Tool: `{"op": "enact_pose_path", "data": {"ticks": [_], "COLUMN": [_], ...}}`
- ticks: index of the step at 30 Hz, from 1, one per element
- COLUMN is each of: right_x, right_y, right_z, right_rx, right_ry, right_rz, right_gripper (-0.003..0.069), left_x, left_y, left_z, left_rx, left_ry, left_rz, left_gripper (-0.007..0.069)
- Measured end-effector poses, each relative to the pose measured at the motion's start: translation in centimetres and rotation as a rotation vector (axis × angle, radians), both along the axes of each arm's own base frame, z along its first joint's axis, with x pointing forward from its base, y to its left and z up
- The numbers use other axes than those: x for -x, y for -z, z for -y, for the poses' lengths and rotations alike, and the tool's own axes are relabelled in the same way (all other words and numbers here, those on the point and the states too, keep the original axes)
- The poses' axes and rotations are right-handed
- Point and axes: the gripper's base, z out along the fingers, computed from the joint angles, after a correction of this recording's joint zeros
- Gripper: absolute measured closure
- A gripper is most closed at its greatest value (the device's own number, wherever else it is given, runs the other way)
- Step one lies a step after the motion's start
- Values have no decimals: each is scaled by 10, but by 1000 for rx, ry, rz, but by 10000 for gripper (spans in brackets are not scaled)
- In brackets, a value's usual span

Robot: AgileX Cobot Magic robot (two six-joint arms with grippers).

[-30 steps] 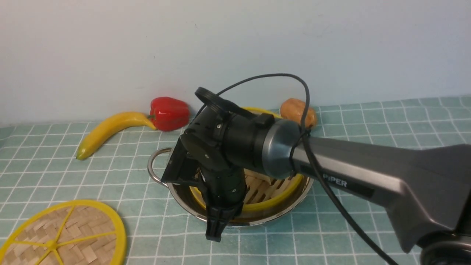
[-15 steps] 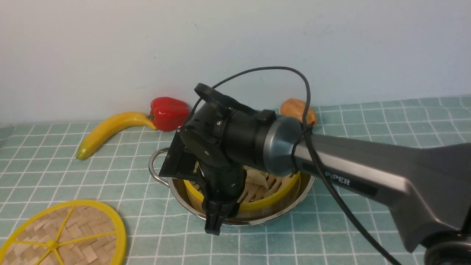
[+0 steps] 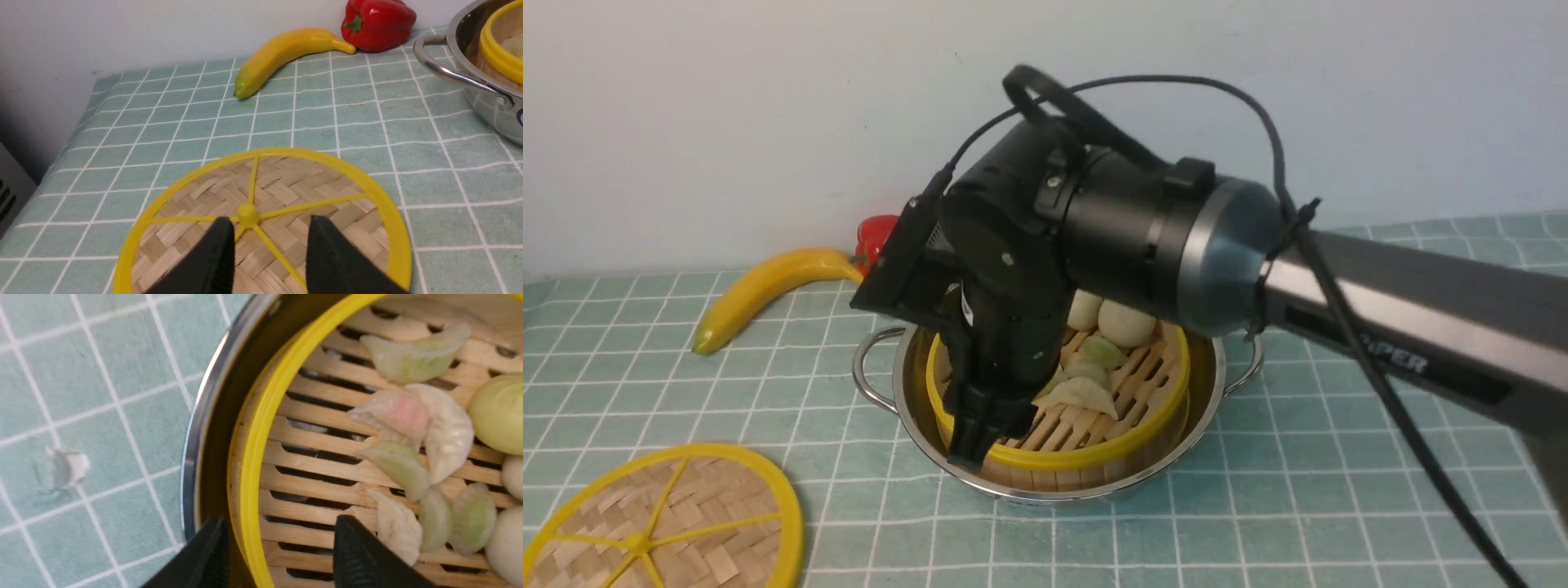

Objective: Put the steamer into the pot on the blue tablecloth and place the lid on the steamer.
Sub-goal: 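Place the bamboo steamer basket of food into the steel pot with the right gripper, then grasp the bamboo steamer lid lying on the table by its centre knob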

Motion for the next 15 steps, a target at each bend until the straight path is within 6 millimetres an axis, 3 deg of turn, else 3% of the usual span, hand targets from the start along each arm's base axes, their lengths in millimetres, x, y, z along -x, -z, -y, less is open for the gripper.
{"op": "enact_pose_path", "data": {"ticks": [5, 7, 8, 10, 11, 12, 15], "right_x": [7, 12, 12, 19, 21, 29, 40], "right_y": [-59, -105, -108, -148, -153, -180, -201], "right_z": [23, 50, 53, 82, 86, 108, 125], "right_rx": [-94, -181, -189, -295, -313, -396, -464], "right_ry": [134, 274, 286, 428, 448, 534, 581], "right_rz": [127, 246, 255, 346, 358, 410, 448], "right_gripper": [546, 659, 662, 673, 673, 673, 673], "left_x": [0, 0, 0, 0, 0, 0, 0], "left_y": [0, 0, 0, 0, 0, 0, 0], "left_z": [0, 0, 0, 0, 0, 0, 0], "left_rx": [0, 0, 0, 0, 0, 0, 0], "left_ry": [0, 0, 0, 0, 0, 0, 0], "left_rz": [0, 0, 0, 0, 0, 0, 0], "left_gripper": [382, 382, 382, 382, 382, 382, 382]}}
